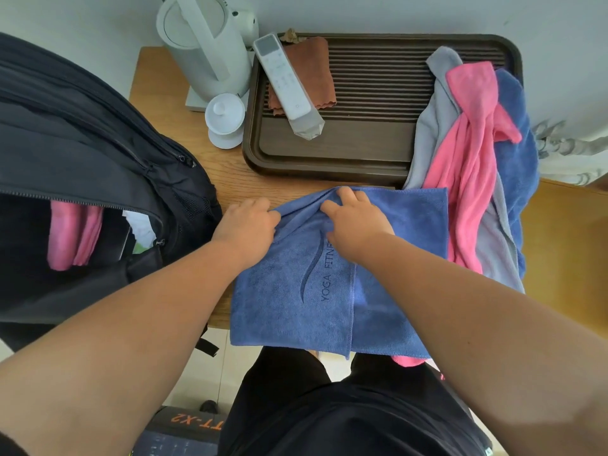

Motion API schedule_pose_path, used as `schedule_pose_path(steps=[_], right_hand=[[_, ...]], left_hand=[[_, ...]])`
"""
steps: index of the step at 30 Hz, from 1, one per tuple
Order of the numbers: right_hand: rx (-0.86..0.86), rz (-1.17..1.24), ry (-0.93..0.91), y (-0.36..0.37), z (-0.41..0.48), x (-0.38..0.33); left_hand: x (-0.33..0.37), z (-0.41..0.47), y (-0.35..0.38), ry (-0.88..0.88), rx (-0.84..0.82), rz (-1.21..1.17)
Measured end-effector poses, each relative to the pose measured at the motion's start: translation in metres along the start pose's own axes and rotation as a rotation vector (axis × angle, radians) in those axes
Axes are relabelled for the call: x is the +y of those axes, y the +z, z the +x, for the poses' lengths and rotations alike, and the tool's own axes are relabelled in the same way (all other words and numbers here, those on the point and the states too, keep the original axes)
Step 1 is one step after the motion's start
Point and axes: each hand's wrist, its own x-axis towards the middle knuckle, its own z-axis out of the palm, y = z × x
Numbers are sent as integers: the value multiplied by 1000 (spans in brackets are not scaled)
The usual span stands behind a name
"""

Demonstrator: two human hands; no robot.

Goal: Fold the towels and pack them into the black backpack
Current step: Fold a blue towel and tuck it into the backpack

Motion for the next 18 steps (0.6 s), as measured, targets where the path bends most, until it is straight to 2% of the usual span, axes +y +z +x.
schedule_pose_path(steps=[4,7,11,14,18], right_hand=[[128,33,60,-11,9,-9],[237,-80,-53,-12,17,-16],[184,-50,-203,-7,25,-29],[146,-4,-170,-3,27,-37],[120,126,-61,-3,27,-44]], left_hand=[[-7,-2,2,-170,124,-256],[-7,-2,4,-336,173,-479],[-2,6,0,-664,233,-873],[1,11,-3,-856,231,-1115],[1,15,-1,-1005,190,-1502]])
